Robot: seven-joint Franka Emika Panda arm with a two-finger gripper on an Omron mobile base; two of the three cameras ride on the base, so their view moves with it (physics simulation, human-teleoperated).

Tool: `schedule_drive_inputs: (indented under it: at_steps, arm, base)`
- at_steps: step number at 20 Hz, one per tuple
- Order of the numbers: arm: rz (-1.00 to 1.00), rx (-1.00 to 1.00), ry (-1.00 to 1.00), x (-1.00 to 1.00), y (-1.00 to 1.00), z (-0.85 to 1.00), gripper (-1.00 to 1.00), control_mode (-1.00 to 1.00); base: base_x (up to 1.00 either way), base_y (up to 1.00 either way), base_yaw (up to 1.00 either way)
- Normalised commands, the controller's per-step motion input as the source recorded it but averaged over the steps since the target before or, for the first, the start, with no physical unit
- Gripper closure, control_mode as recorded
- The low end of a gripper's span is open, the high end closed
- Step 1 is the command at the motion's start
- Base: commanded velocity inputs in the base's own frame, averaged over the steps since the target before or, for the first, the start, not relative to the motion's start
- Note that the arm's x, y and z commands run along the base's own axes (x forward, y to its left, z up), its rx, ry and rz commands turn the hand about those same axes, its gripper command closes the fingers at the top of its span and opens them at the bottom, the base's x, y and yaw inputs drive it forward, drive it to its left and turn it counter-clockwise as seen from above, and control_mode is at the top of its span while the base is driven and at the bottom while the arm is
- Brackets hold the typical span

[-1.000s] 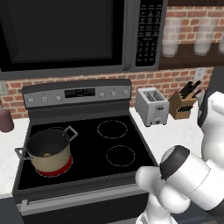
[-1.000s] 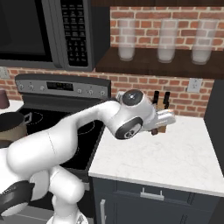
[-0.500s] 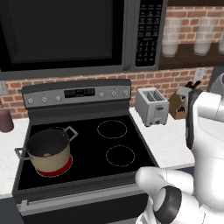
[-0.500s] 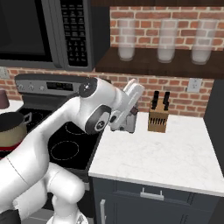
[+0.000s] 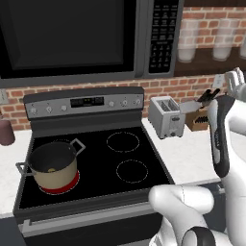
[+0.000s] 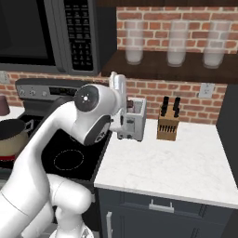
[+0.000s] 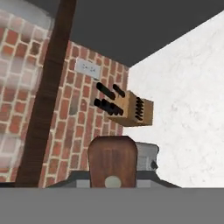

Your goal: Put the potato and garlic in the pot. Retrieve the spatula and lightly stir the vegetables in the pot.

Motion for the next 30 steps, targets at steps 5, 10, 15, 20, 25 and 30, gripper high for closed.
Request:
schedule_drive_inputs:
  at_steps: [5, 10, 15, 20, 25, 30]
  arm:
    - [0.52, -0.63, 0.0, 0.0, 0.42, 0.21, 1.0, -1.0]
    - [0.32, -0.68, 0.01, 0.0, 0.65, 0.53, 1.0, -1.0]
    - [0.17, -0.57, 0.28, 0.0, 0.57, 0.21, 1.0, -1.0]
    - [0.01, -0.24, 0.15, -0.09, 0.39, 0.0, 1.0, -1.0]
    - [0.0, -0.13, -0.08, -0.16, 0.26, 0.0, 1.0, -1.0]
    - [0.0, -0.05, 0.0, 0.0, 0.09, 0.0, 1.0, 1.0]
  base:
    - [0.0, 0.0, 0.0]
    - [0.0, 0.0, 0.0]
    - [0.0, 0.0, 0.0]
    - [0.0, 0.0, 0.0]
    - [0.0, 0.0, 0.0]
    - [0.0, 0.14, 0.0]
